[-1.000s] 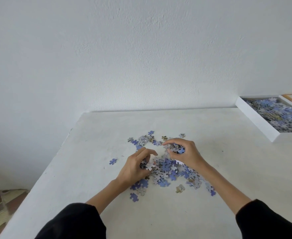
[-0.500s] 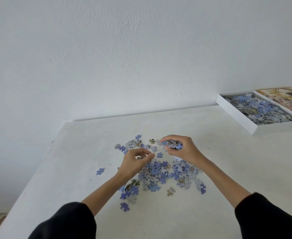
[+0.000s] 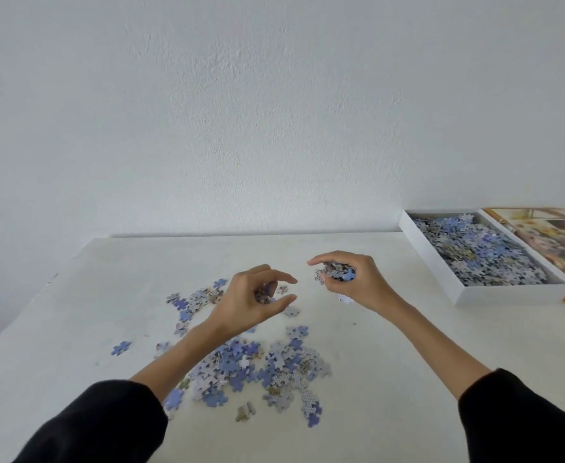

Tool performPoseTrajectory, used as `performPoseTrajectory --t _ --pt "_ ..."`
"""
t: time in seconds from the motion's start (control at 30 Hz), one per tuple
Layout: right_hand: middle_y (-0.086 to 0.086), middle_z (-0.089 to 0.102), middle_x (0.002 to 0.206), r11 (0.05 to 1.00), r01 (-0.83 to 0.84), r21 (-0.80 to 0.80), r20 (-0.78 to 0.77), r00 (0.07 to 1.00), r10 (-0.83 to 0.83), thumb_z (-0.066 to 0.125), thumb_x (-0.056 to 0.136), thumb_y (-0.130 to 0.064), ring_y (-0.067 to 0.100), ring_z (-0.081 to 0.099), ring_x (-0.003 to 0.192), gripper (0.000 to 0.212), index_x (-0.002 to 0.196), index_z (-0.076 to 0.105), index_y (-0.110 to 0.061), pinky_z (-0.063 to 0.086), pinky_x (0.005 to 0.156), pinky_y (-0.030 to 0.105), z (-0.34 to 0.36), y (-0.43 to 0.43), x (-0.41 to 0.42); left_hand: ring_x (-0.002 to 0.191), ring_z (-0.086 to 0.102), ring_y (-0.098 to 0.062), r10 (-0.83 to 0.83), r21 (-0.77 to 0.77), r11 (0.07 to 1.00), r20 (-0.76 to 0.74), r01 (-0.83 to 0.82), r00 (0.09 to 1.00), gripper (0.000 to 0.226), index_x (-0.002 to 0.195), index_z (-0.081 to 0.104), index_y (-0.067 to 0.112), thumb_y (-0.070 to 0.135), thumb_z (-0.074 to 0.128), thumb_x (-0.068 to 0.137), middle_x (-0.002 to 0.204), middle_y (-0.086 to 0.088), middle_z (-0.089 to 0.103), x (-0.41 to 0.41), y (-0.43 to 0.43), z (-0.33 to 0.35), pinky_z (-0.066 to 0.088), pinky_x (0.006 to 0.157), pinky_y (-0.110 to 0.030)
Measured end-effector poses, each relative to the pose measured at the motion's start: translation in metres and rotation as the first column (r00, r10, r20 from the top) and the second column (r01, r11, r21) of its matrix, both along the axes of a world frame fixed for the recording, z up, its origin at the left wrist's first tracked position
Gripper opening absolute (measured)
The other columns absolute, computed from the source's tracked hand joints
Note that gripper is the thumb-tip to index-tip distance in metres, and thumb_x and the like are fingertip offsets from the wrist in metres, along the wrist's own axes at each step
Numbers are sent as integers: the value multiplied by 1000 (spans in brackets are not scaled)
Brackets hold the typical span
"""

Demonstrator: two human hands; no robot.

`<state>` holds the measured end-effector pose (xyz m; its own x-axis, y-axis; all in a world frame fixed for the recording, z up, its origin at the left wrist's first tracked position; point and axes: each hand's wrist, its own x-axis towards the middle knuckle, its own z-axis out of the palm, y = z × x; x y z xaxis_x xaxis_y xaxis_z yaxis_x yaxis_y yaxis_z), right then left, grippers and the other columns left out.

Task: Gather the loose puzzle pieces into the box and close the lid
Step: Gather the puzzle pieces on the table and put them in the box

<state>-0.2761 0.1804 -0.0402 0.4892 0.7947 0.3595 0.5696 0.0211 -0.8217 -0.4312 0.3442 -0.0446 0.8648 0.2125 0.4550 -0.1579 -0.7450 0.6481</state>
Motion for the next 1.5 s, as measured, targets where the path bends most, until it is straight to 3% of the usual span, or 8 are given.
performPoseTrajectory --t 0.2,0.5,0.67,0.87,0.97,1.1,1.3,1.5 --pt "-2 69 97 998 55 8 19 998 -55 64 80 2 8 64 88 27 96 70 -18 50 79 16 16 -55 62 55 40 -6 -5 -12 1000 55 6 998 13 94 70 17 19 72 80 67 7 44 64 -51 13 32 55 -13" --pt "-22 66 90 984 181 0 141 974 -179 68 78 -2 -6 59 89 27 94 68 -25 41 83 8 20 -137 139 56 41 -7 -121 -12 992 84 123 989 11 90 71 12 16 73 80 65 7 43 164 -134 21 33 57 -11" --pt "-11 67 103 967 251 -32 140 959 -245 65 82 -6 -3 58 103 23 101 69 -18 40 94 13 19 -175 178 57 43 -5 -180 -20 983 75 182 981 8 86 71 11 16 73 80 65 10 45 217 -167 18 33 56 -10" --pt "-10 67 103 936 350 -35 168 925 -340 64 82 -6 -16 54 97 23 102 70 -17 32 83 -4 11 -208 225 62 46 -4 -241 -62 968 52 244 969 4 85 70 15 16 70 82 71 8 54 275 -191 10 39 59 -16" --pt "-11 66 103 901 433 -28 168 891 -422 65 82 -9 -10 56 94 23 100 68 -23 36 85 3 1 -213 248 62 47 -7 -249 -71 966 23 250 968 5 85 71 14 17 69 83 72 0 57 304 -202 4 41 59 -21" --pt "-7 65 107 862 504 -49 211 849 -485 65 82 -13 6 55 103 23 105 66 -19 39 97 28 -12 -208 274 61 46 -3 -236 -20 971 2 236 972 9 87 70 12 19 68 83 70 5 54 343 -212 -1 39 61 -17" --pt "-1 62 109 845 524 -108 268 834 -483 66 82 -20 16 49 107 27 109 65 -23 39 91 33 -33 -204 291 82 56 -11 -234 248 935 -103 253 967 19 95 69 24 38 68 81 96 5 55 373 -202 -15 45 66 -29" --pt "-5 60 106 812 583 36 275 775 -569 60 87 -15 4 47 96 19 102 67 -24 37 95 30 -43 -205 294 111 47 -12 -117 311 940 -97 142 988 29 107 64 23 44 56 88 117 3 52 370 -186 -31 32 96 -34"
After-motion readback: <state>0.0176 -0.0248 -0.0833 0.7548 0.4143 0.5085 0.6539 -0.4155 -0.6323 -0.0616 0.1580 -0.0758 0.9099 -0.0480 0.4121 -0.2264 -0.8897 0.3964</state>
